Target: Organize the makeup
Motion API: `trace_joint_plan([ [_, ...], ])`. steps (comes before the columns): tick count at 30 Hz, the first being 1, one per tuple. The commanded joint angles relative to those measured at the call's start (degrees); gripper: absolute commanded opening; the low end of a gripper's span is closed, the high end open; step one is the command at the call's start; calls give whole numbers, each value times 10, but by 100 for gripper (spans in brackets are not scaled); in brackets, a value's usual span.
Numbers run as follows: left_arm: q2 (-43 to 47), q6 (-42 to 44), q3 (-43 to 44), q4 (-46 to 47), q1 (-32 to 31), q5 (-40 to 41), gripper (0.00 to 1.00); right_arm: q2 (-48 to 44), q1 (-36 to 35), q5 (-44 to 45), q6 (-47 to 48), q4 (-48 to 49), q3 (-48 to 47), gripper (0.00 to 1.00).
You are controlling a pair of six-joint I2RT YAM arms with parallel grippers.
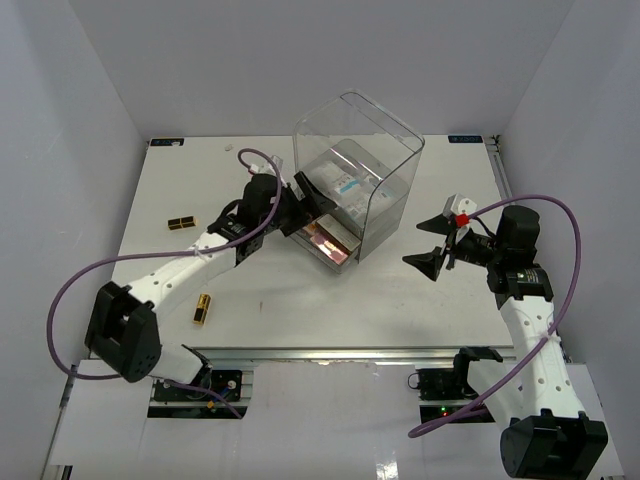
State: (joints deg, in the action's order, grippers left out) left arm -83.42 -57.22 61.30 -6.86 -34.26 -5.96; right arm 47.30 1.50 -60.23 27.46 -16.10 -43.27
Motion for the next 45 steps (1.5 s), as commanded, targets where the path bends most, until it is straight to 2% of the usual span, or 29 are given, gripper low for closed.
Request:
trace_joint_plan([
  [1, 118, 120, -6, -39, 1, 91, 98, -9, 4, -16, -2, 17, 2, 90],
  [4, 178, 165, -23, -101, 18, 139, 98, -15, 4, -18, -3, 18, 1, 90],
  [8, 252, 188, -50, -199, 76, 186, 98, -20, 5, -21, -4, 18, 0, 90],
  [12, 289, 199, -92, -259, 169, 178, 98, -22, 7, -27, -7, 18, 1, 90],
  [16, 265, 210, -139, -264, 280, 102, 98, -20, 7, -34, -8, 18, 2, 90],
  [20, 198, 182, -156, -271, 333, 84, 98, -21, 7, -32, -9, 18, 1, 90],
  [25, 159, 122, -152, -327, 334, 180, 98, -23, 8, -32, -9, 18, 1, 90],
  [28, 158, 129, -148, -325, 338, 229, 98, -23, 8, -35, -9, 18, 1, 90],
  [30, 151, 154, -148, -304, 342, 236, 98, -23, 8, -36, -9, 18, 1, 90],
  [32, 129, 197, -141, -263, 376, 219, 98, -23, 8, -37, -10, 18, 1, 90],
  [34, 91, 294, -126, -231, 387, 169, 98, -23, 8, -37, -10, 18, 1, 90],
  [36, 72, 334, -108, -213, 388, 146, 98, -23, 8, -35, -10, 18, 1, 90],
  [41, 48, 444, -98, -199, 389, 158, 98, -24, 8, -33, -9, 19, 1, 90],
  [45, 61, 494, -94, -190, 390, 167, 98, -24, 8, -35, -9, 19, 1, 90],
])
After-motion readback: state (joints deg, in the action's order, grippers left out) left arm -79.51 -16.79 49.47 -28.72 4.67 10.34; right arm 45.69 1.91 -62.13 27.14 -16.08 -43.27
